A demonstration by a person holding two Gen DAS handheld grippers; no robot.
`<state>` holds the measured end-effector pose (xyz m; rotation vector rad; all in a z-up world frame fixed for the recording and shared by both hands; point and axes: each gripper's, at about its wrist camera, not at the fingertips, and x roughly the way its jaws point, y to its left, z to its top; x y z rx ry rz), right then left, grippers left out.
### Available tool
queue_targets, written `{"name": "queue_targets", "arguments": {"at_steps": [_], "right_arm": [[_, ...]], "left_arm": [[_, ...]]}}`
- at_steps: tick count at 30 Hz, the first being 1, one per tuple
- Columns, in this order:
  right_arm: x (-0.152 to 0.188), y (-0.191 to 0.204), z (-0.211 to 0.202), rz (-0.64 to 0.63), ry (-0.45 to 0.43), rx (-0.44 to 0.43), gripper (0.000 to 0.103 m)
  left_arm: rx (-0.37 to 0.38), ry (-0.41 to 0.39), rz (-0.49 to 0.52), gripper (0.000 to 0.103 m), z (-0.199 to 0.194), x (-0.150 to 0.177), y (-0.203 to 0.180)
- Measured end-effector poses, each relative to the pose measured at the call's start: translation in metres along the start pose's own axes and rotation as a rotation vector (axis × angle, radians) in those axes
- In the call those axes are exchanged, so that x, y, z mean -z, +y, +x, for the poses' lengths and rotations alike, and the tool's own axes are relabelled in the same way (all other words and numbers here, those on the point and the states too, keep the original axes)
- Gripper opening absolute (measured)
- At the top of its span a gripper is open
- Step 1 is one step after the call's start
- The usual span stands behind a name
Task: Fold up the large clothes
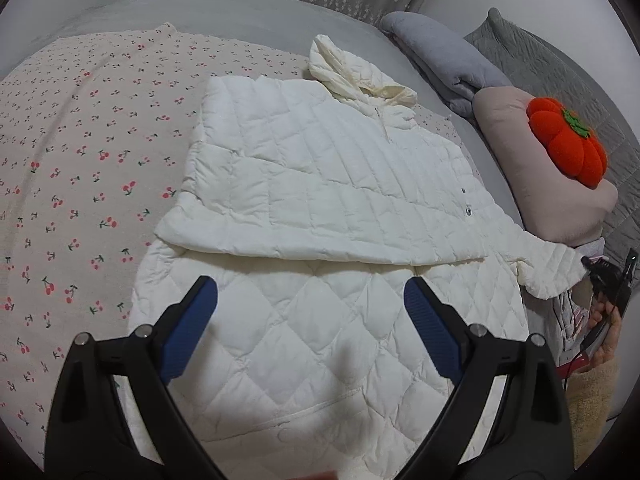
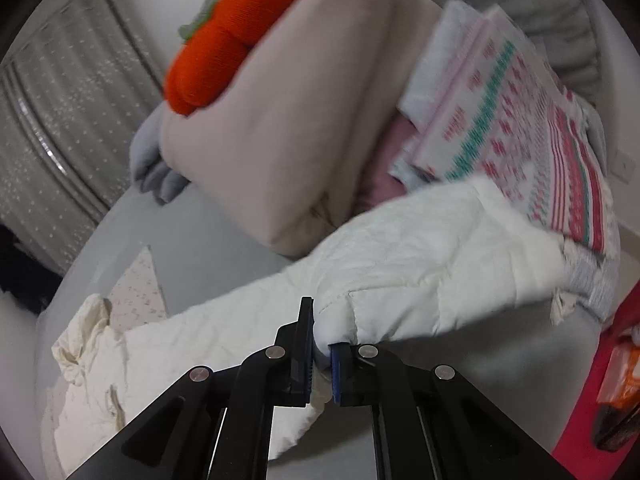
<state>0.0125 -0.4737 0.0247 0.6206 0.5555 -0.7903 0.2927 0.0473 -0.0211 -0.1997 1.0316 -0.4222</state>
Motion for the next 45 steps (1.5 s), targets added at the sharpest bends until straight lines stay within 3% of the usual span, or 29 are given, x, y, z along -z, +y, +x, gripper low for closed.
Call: {"name": "queue_targets", "arguments": {"at_steps": [5, 10, 15, 20, 25, 28, 30, 32, 33, 38, 41, 45], "right_arm": [[-0.009, 0.116, -0.049, -0.231, -0.080, -0.139, 0.006], [0.019, 0.245, -0.078, -0.472, -0.098, -0.279, 0.006], [0.098, 0.354, -0.079, -0.722, -0.024, -0.392, 0.006], [0.210, 0.416, -0.032, -0.962, 0.162, -0.406, 0.006], [0.307, 0.410, 0.030, -1.114, 0.379, -0.331, 0.011], [0.319, 0.392, 0.035, -1.147, 0.357, -0.349, 0.012], [0.308, 0.386, 0.029, -1.122, 0.429, -0.408, 0.025], [0.291, 0.373, 0.017, -1.072, 0.510, -0.513, 0.061], [0.281, 0.365, 0.009, -1.039, 0.531, -0.569, 0.067], [0.235, 0.320, -0.025, -0.911, 0.574, -0.745, 0.070], [0.205, 0.293, -0.037, -0.828, 0.559, -0.784, 0.071], [0.165, 0.263, -0.033, -0.701, 0.546, -0.804, 0.071]], "left_arm": [[-0.010, -0.044, -0.001, 0.094, -0.016, -0.008, 0.015], [-0.025, -0.084, -0.007, 0.094, -0.029, -0.017, 0.030], [-0.037, -0.110, -0.013, 0.094, -0.033, -0.021, 0.040], [-0.045, -0.096, -0.019, 0.094, -0.025, -0.017, 0.047], [-0.056, -0.069, -0.031, 0.094, -0.011, -0.017, 0.054], [-0.057, -0.057, -0.038, 0.094, -0.006, -0.019, 0.051], [-0.052, -0.059, -0.024, 0.094, -0.005, -0.021, 0.046], [-0.059, -0.065, 0.008, 0.094, -0.005, -0.023, 0.036], [-0.056, -0.067, 0.032, 0.094, -0.004, -0.023, 0.029], [-0.027, -0.024, 0.182, 0.094, 0.010, -0.020, -0.020], [-0.008, -0.010, 0.294, 0.094, 0.019, -0.015, -0.058], [0.033, 0.006, 0.361, 0.094, 0.032, -0.012, -0.097]]}}
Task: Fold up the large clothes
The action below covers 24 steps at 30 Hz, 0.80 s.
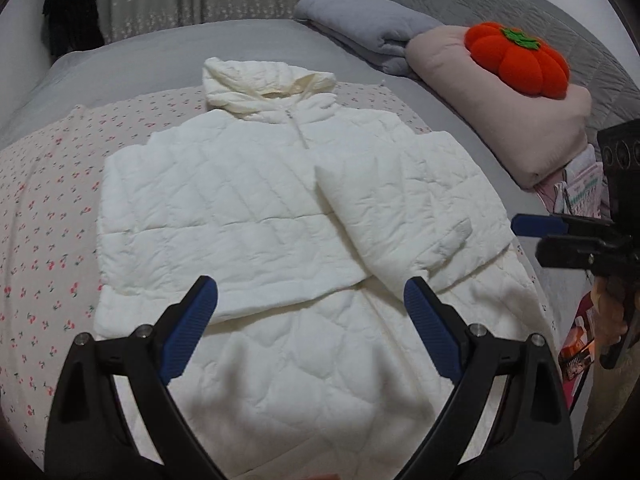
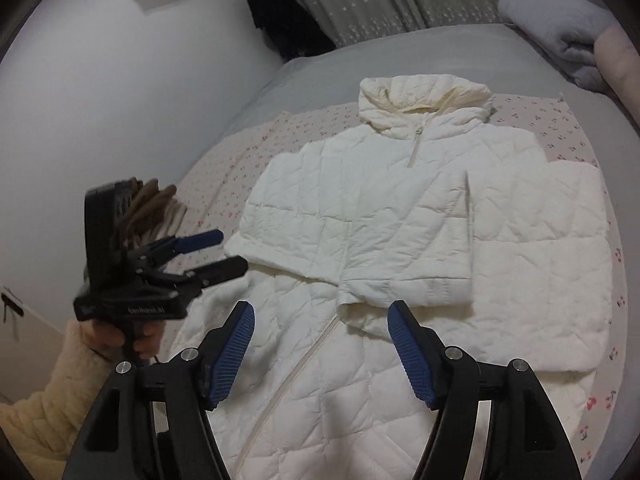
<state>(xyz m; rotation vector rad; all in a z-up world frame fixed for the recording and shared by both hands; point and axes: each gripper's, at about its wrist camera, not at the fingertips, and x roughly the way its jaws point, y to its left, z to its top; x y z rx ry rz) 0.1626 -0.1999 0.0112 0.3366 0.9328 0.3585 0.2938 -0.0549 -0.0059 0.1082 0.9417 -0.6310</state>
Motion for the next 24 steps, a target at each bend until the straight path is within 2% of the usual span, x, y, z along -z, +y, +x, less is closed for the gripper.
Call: {"name": "queue_targets", "arguments": {"at_steps": [3, 6, 8, 10, 11, 12, 13, 15, 17, 19, 22, 24], "right_arm": [[-0.003, -0.026, -0.011, 0.069, -0.040, 0.095, 0.071], [-0.001, -0.055, -0.010, 0.168, -0.040, 0.127, 0.071], [0.002, -0.070, -0.008, 0.213, -0.042, 0.137, 0.070], [0.005, -0.083, -0.005, 0.251, -0.040, 0.144, 0.070], [0.007, -0.089, -0.004, 0.270, -0.039, 0.141, 0.070], [0.009, -0.094, -0.003, 0.289, -0.038, 0.137, 0.070], [0.010, -0.098, -0.002, 0.303, -0.038, 0.135, 0.070], [0.012, -0.104, -0.002, 0.319, -0.039, 0.134, 0.070], [0.014, -0.107, -0.004, 0.325, -0.038, 0.137, 0.070], [0.016, -0.109, -0.006, 0.321, -0.035, 0.146, 0.070], [0.017, -0.111, -0.012, 0.317, -0.039, 0.159, 0.070], [0.016, -0.112, -0.016, 0.316, -0.053, 0.153, 0.070]], "left_arm": [[0.031, 0.001, 0.052, 0.094, 0.015, -0.003, -0.028], [0.044, 0.026, 0.149, 0.094, 0.036, 0.000, -0.063], [0.010, 0.031, 0.218, 0.094, 0.050, 0.003, -0.083], [-0.055, 0.016, 0.275, 0.093, 0.061, 0.004, -0.098], [-0.088, 0.006, 0.290, 0.091, 0.066, 0.003, -0.102], [-0.118, -0.002, 0.293, 0.081, 0.069, 0.001, -0.102], [-0.152, -0.009, 0.282, 0.065, 0.072, -0.002, -0.100], [-0.190, -0.011, 0.181, 0.045, 0.069, -0.007, -0.080], [-0.206, -0.038, 0.007, 0.045, 0.055, -0.007, -0.043], [-0.180, -0.042, -0.088, 0.046, 0.039, -0.001, -0.008], [-0.180, -0.009, -0.136, 0.056, 0.023, 0.014, 0.033], [-0.136, 0.001, -0.155, 0.062, 0.014, 0.023, 0.057]]}}
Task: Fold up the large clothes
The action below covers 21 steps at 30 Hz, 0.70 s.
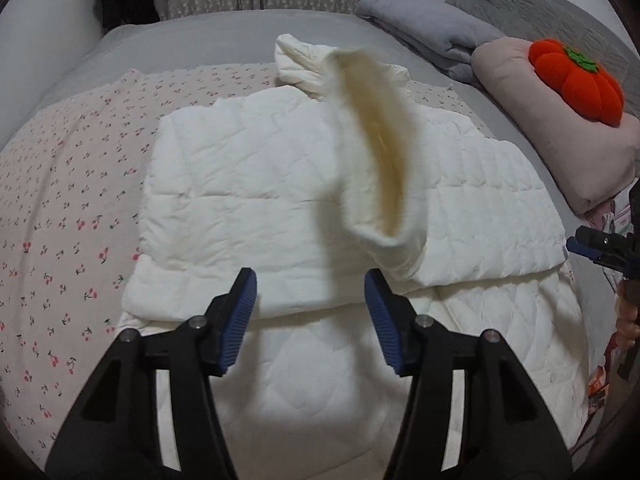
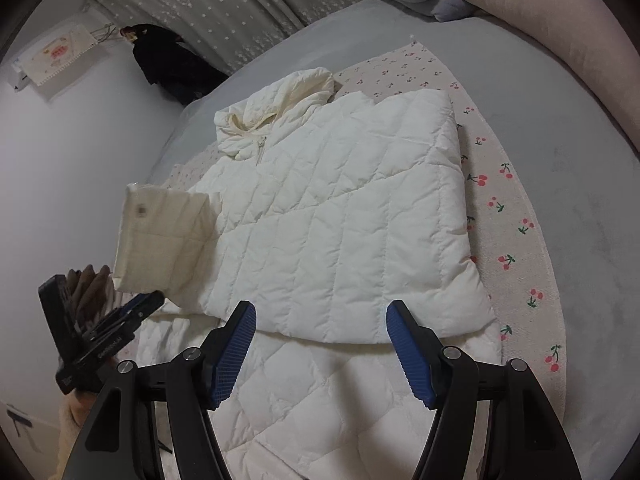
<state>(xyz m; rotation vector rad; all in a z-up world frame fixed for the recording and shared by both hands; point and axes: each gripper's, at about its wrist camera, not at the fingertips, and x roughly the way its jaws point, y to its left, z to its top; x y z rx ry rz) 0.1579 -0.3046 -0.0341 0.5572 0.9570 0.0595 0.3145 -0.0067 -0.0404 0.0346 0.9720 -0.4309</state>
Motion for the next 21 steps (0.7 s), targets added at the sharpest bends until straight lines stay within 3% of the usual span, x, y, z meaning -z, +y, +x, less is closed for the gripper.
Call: {"name": "queue_targets", "arguments": {"at_steps": [5, 10, 11, 13, 14, 17, 19, 21], "right_arm": [[-0.008, 0.003, -0.008, 0.025, -0.037, -0.037, 0.070], [-0.014, 0.006, -0.015, 0.033, -0.055, -0.034, 0.070], [-0.014, 0.005, -0.018, 0.030, -0.058, -0.027, 0.070], [-0.016, 0.001, -0.024, 0.034, -0.070, -0.007, 0.070], [-0.018, -0.004, -0.026, 0.042, -0.078, 0.002, 0.070], [-0.027, -0.022, -0.036, 0.088, -0.114, 0.038, 0.070], [-0.035, -0.033, -0.038, 0.111, -0.133, 0.072, 0.070], [-0.045, -0.045, -0.033, 0.136, -0.142, 0.096, 0.070]], "left_arm": [[0.185, 0.012, -0.044, 0.076, -0.002, -0.010, 0.027], [0.188, 0.064, -0.111, 0.075, 0.034, -0.032, 0.027], [0.198, 0.076, -0.123, 0.070, 0.042, -0.035, 0.025], [0.208, 0.093, -0.128, 0.019, 0.055, -0.041, 0.015], [0.206, 0.097, -0.119, 0.013, 0.058, -0.045, 0.011], [0.213, -0.024, -0.080, 0.008, 0.031, -0.055, -0.001], [0.210, -0.126, -0.083, 0.008, 0.006, -0.061, 0.003], [0.188, -0.176, -0.092, 0.008, -0.006, -0.064, 0.015]]}}
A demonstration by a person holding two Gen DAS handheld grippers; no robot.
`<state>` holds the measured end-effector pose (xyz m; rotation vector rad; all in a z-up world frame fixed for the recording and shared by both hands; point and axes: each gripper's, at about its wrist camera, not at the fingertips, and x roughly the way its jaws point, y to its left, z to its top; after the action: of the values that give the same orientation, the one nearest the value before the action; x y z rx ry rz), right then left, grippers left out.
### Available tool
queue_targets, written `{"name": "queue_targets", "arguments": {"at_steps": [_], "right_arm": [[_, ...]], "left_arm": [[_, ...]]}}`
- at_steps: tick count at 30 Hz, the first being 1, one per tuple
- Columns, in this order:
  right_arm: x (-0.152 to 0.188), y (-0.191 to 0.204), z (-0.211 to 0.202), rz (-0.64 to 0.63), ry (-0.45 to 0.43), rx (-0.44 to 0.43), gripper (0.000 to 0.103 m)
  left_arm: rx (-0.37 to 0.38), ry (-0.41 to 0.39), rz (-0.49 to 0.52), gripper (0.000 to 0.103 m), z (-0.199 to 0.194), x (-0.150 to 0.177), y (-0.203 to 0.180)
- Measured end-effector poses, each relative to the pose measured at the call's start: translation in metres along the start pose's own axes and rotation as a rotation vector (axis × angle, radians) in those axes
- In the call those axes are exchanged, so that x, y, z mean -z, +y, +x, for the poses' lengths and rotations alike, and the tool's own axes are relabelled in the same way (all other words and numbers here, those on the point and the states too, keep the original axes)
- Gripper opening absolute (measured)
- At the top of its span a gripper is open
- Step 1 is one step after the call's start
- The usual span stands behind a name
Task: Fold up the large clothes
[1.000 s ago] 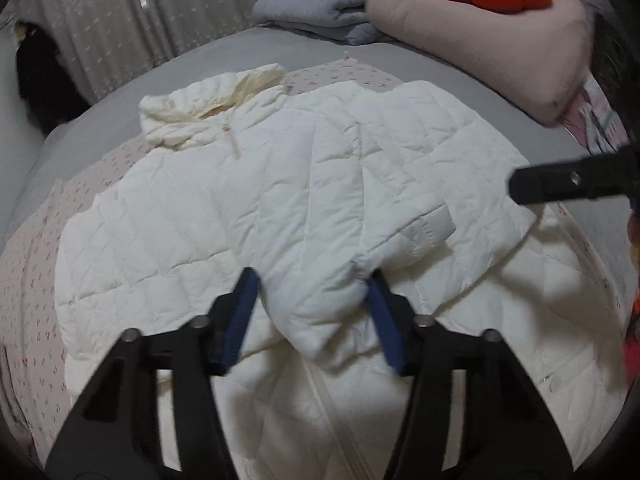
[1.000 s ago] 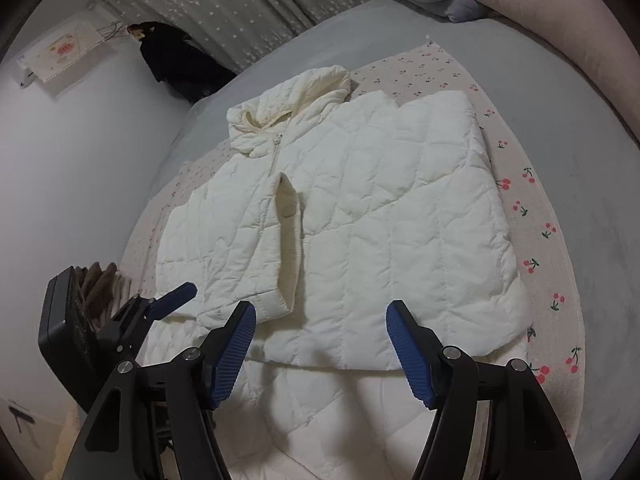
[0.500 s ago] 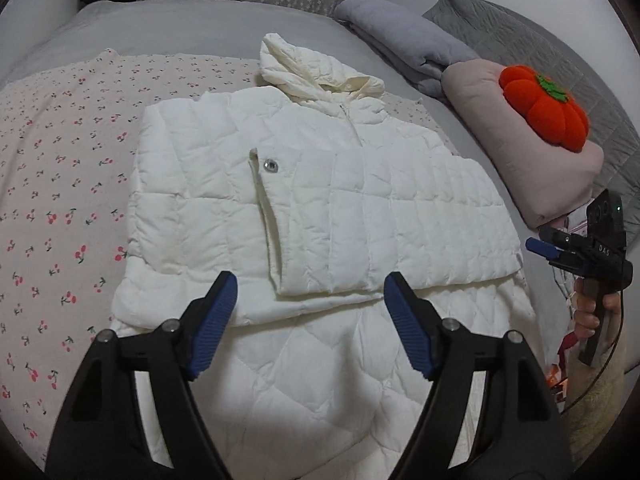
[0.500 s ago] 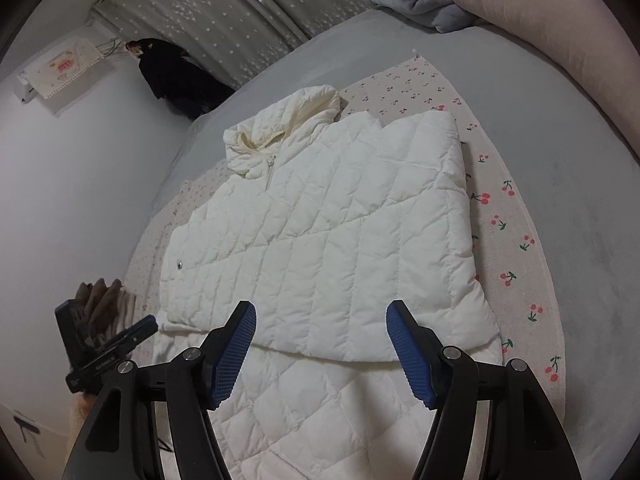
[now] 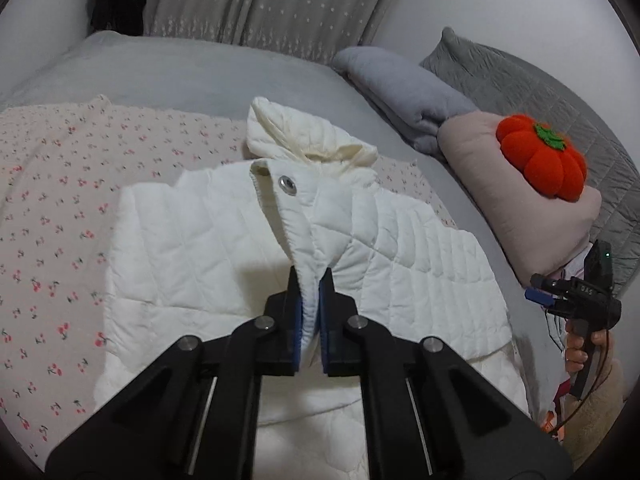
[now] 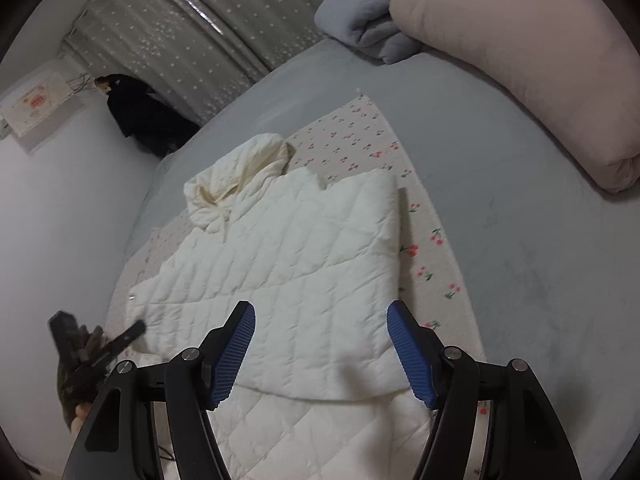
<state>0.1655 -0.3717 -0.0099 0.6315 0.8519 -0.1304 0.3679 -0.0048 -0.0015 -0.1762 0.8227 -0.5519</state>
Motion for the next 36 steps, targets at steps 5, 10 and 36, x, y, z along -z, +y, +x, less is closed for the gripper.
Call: {"name": "queue_targets", "arguments": {"at_steps": [5, 10, 36], "right_arm": [[-0.021, -0.009, 0.050, 0.060, 0.016, 0.001, 0.062], [-0.019, -0.001, 0.120, -0.044, 0.025, 0.283, 0.021], [-0.116, 0.087, 0.097, -0.089, 0.085, 0.022, 0.082]], "left_arm": [[-0.140, 0.118, -0.021, 0.010, 0.035, 0.017, 0.036], [-0.174, 0.124, -0.002, 0.023, 0.063, 0.050, 0.054], [-0.172, 0.276, 0.050, 0.083, 0.098, -0.151, 0.053]]}}
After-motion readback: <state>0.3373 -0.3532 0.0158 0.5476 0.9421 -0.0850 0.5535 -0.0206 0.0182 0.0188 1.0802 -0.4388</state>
